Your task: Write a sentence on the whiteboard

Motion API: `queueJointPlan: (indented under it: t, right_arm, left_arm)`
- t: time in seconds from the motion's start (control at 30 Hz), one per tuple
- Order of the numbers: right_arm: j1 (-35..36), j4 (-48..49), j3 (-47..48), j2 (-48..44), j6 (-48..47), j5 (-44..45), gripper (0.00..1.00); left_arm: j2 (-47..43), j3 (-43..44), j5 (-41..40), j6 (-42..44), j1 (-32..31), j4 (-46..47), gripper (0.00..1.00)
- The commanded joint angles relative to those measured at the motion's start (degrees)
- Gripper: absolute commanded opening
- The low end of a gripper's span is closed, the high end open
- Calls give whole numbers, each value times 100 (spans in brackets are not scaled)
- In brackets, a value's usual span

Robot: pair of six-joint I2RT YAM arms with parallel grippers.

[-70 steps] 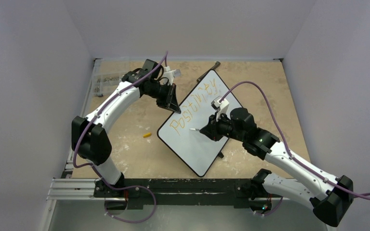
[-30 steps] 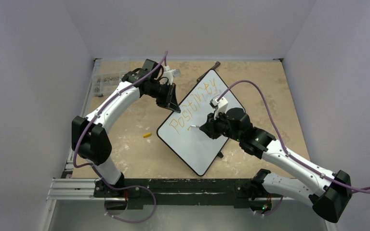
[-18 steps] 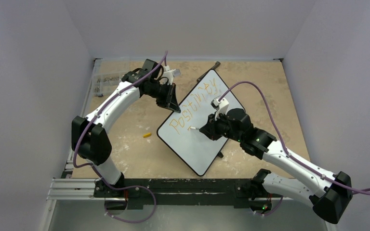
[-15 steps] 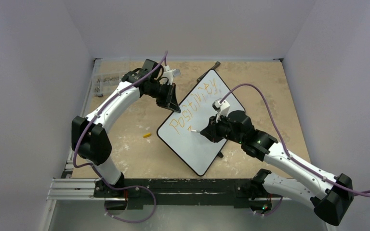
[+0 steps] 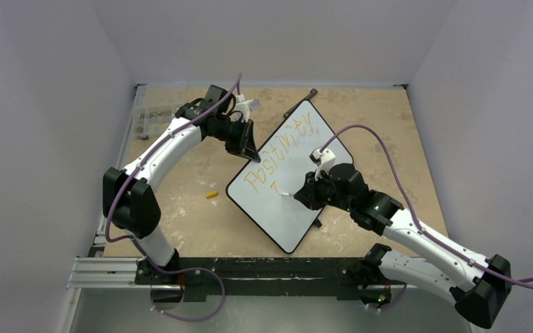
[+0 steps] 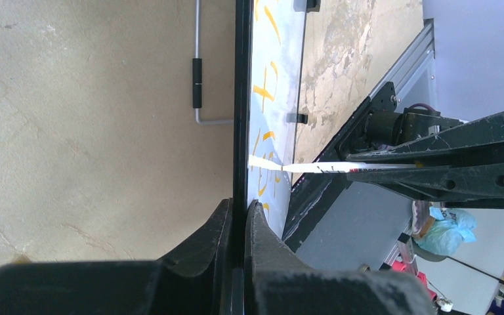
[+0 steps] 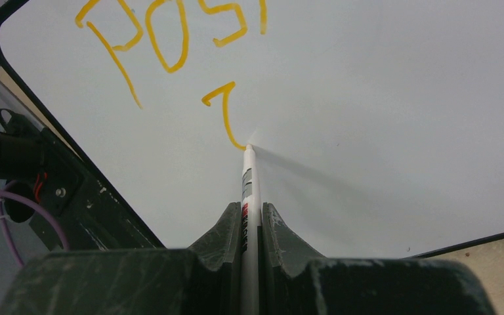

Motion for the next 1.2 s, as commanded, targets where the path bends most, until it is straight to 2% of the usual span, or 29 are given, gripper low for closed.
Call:
queueJointPlan:
  t: [0.0,0.23,0.43,0.73,1.17]
  right_arm:
    - [7,-114,357,322,-182,504,0]
    - [7,-171,887,639,-462,581,0]
    - [7,-296,1095,404,-568,498,0]
    - [7,218,1286,648,-645,-252,0]
    - [7,525,1339,871,-898,-467,0]
  left_arm:
    - [-259,-23,-333,-31,14,319,0]
    - [-278,-47,-329,-52,14,332,0]
    - [-272,-84,-312,-91,10,380,0]
    - [-286,-89,-315,-95,11,391,0]
    - [-232,-95,-407,-102,8,386,0]
